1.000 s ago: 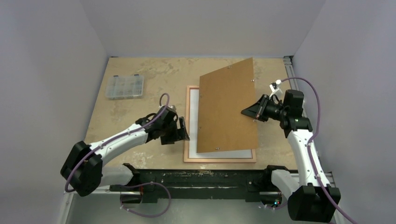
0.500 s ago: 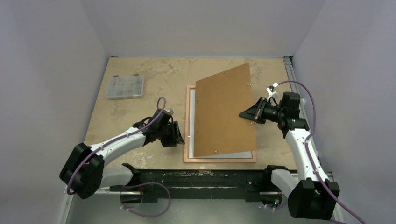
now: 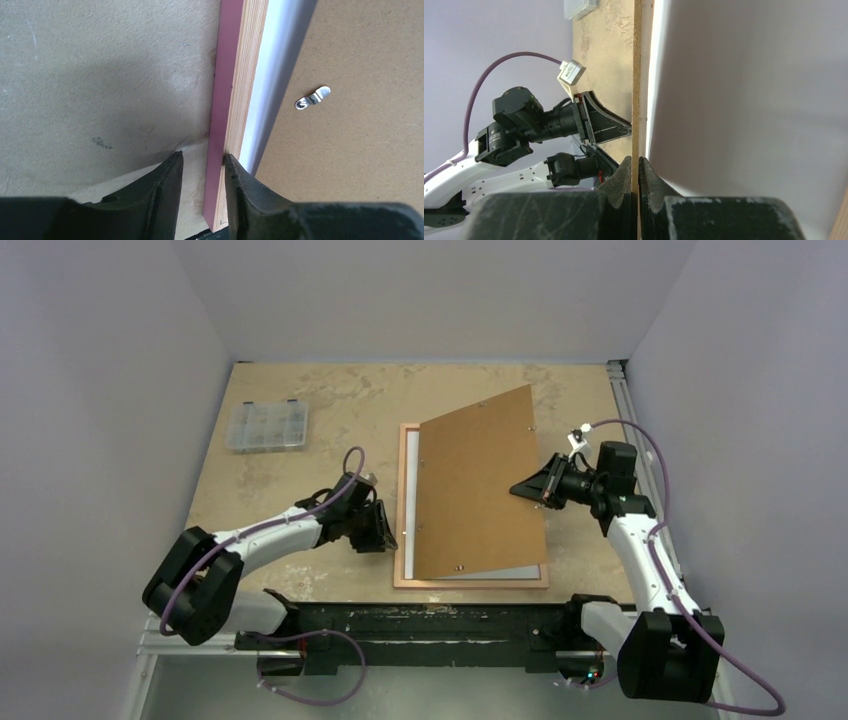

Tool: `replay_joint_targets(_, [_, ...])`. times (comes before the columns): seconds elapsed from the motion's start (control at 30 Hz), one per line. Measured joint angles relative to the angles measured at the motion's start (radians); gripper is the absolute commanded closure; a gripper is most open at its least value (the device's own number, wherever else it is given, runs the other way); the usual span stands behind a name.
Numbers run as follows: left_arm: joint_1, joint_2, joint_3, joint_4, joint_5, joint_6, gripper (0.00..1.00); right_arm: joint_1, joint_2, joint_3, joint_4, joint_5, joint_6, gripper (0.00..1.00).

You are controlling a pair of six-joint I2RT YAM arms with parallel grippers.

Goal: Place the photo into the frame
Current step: Place the photo frame item in the photo frame.

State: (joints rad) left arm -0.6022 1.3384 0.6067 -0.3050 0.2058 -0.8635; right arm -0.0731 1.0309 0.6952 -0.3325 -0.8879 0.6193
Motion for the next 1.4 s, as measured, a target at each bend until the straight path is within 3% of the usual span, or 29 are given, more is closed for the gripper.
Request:
replay_joint_targets(0.4, [0.005, 0.037, 0.0, 0.064, 0.051, 0.003, 0.82, 0.0, 0.05, -0.005, 0.019, -0.016, 0.01, 1.0])
replay_joint_targets(1.0, [-0.001, 0.061, 0.027, 0.041, 0.056, 0.008, 0.88, -0.001, 0.222, 0.029, -0.003, -0.066, -0.046, 1.0])
replay_joint_targets(1.4, [-0.044, 0.104, 0.119, -0.075, -0.012, 0.029, 0.92, -0.004, 0.334, 0.081, -0.049, -0.091, -0.142, 1.0])
